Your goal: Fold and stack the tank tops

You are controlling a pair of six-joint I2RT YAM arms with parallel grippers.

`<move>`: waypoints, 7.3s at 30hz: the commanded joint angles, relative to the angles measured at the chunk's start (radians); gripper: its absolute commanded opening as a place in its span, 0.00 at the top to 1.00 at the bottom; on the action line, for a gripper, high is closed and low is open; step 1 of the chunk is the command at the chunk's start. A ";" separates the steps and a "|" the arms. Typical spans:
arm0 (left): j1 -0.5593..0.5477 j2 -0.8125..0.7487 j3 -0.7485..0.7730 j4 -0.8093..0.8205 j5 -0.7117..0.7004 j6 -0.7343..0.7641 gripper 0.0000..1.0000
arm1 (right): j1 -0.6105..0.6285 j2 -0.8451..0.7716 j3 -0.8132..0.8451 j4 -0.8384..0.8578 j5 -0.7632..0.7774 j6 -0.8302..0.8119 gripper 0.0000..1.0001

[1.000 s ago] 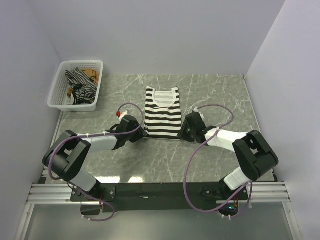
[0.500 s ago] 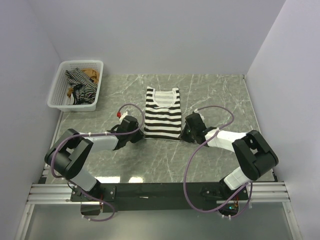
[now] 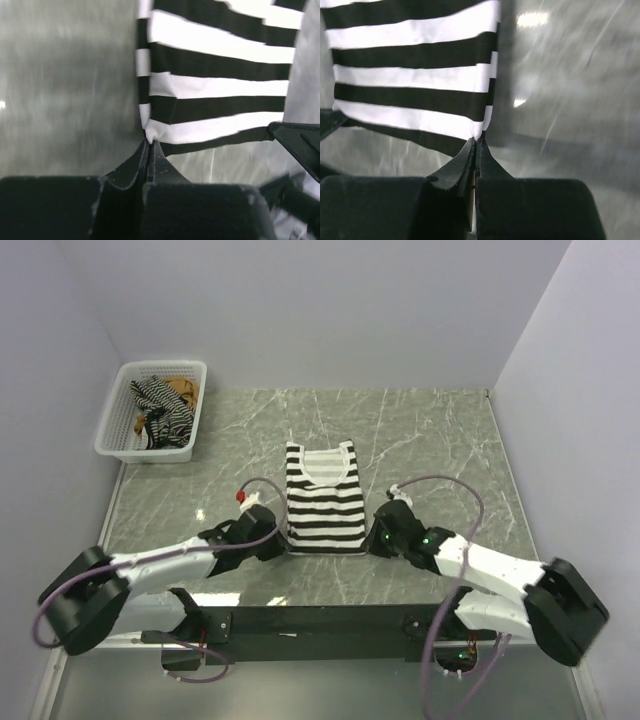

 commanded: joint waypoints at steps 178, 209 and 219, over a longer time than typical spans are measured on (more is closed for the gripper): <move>0.536 0.266 0.867 -0.474 0.057 0.294 0.51 | -0.525 0.905 1.627 -0.422 0.270 -0.653 0.26; 1.064 1.076 1.672 -0.552 -0.250 0.228 0.40 | -0.181 0.741 1.102 -0.143 -0.147 -0.432 0.27; 1.075 1.111 1.656 -0.477 -0.170 0.222 0.72 | -0.181 0.762 1.103 -0.146 -0.153 -0.432 0.30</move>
